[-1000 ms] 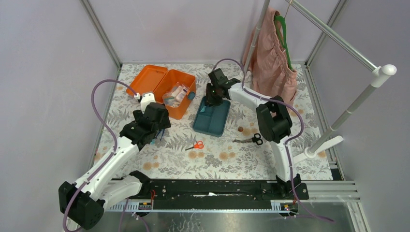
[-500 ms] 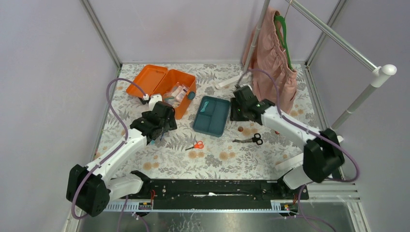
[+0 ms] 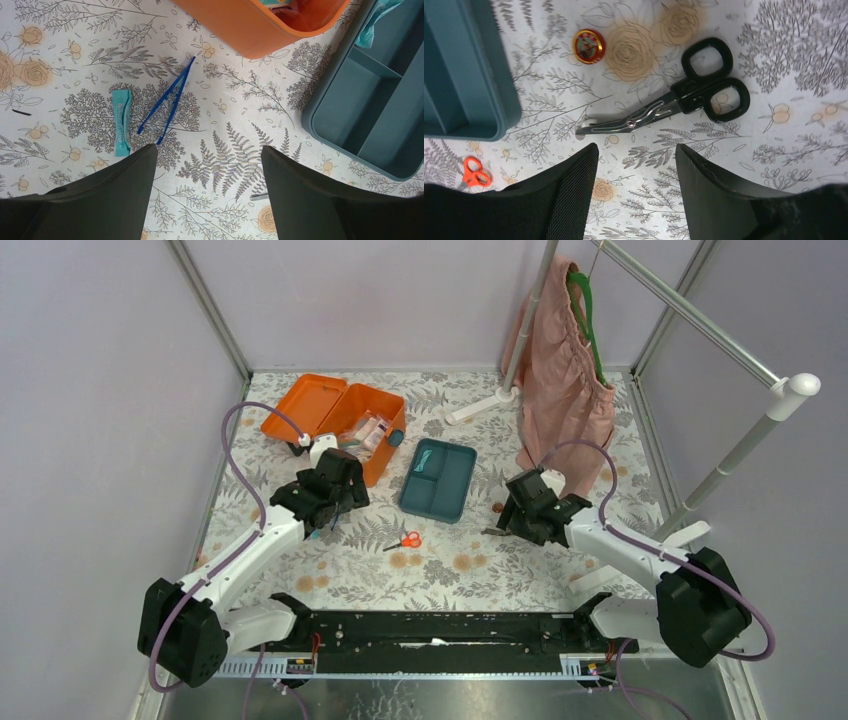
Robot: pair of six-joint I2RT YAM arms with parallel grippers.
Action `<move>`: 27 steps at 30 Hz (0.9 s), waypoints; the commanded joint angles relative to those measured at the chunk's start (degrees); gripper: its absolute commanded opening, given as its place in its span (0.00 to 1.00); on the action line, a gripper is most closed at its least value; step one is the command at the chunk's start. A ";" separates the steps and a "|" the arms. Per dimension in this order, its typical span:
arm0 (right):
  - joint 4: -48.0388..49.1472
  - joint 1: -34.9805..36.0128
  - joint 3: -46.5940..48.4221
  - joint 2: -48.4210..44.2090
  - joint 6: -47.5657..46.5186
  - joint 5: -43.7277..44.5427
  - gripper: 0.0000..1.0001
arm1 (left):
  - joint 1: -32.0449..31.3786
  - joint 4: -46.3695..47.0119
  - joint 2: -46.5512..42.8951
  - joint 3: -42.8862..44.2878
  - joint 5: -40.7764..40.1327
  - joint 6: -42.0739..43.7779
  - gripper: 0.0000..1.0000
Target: Organize the medicine kit
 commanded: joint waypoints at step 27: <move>-8.13 0.35 11.91 22.71 14.61 7.16 0.59 | 0.37 2.08 -2.96 -0.20 0.84 1.78 0.84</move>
